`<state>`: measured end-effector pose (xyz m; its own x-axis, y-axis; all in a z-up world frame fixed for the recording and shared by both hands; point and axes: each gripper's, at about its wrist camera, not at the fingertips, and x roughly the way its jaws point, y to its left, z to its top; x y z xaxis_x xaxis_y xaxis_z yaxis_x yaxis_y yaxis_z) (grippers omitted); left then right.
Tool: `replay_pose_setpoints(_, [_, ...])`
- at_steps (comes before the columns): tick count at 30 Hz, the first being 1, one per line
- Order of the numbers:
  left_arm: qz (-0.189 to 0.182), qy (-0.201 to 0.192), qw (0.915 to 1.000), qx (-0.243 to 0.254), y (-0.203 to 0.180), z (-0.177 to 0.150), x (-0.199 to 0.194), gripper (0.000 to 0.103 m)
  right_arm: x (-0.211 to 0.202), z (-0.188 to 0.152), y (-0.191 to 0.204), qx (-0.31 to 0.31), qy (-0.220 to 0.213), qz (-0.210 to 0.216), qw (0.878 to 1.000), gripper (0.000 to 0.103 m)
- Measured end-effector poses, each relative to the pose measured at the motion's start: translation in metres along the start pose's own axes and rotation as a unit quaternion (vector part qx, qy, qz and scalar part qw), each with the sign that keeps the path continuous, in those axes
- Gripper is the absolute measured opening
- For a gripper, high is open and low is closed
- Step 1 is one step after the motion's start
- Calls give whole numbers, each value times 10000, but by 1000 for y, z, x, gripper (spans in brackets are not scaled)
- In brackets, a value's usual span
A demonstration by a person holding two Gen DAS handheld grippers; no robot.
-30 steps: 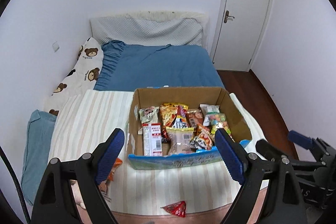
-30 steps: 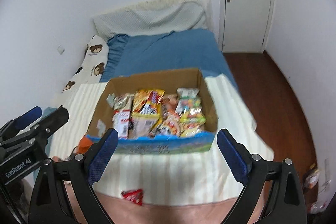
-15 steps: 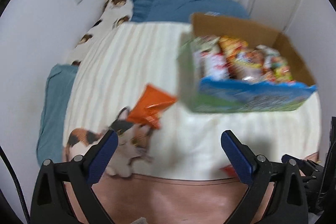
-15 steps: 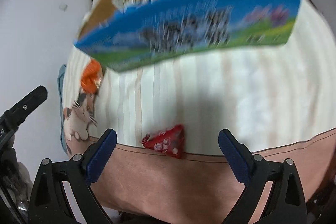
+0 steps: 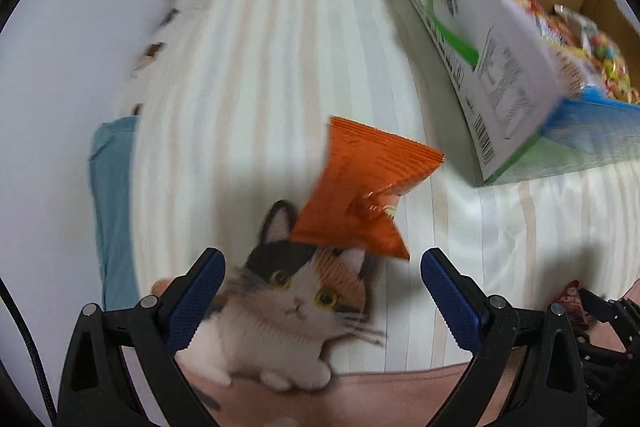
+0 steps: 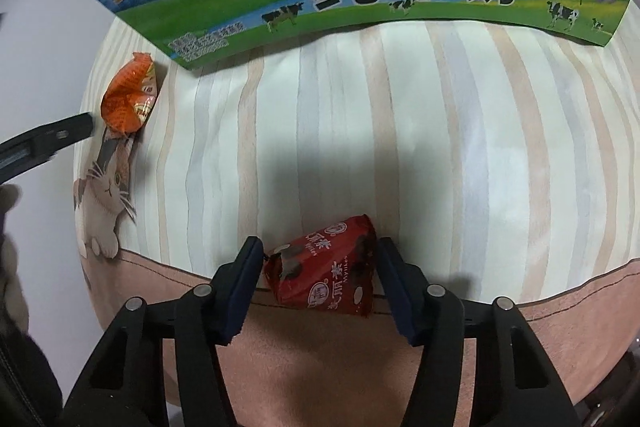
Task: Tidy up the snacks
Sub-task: 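Grasp the orange chip bag with left tool while right grasps red candy packet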
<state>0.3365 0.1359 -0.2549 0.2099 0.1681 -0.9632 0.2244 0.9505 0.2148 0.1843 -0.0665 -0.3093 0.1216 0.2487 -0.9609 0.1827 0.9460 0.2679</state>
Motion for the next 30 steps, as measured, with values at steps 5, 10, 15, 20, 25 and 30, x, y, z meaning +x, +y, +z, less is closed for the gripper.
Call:
replay_pose_setpoints(5, [-239,337,9987,285,-8,28,37,97,-8,7,-1,18,-31,-39,10000,58])
replay_pose_setpoints(10, [-576,377,9976,42,-9,27,38,49,-13,5,-11,6,42,-90,10000,56])
replay_pose_setpoints(15, [-678,642,9954,-202,-23,-23,33,48,-25,1,-27,-219,231,-166,9994,55])
replay_pose_setpoints(20, [-1182,1022,9856,-641,-58,-94,22,48,-33,-14,-53,-401,577,-215,9973,52])
replay_pose_setpoints(25, [-1278,1048,9833,-766,-94,-116,14,49,-37,-26,-73,-474,670,-188,9965,52])
replay_pose_setpoints(30, [-1085,1046,9860,-709,-120,-124,18,53,-40,-26,-80,-463,608,-230,9968,52])
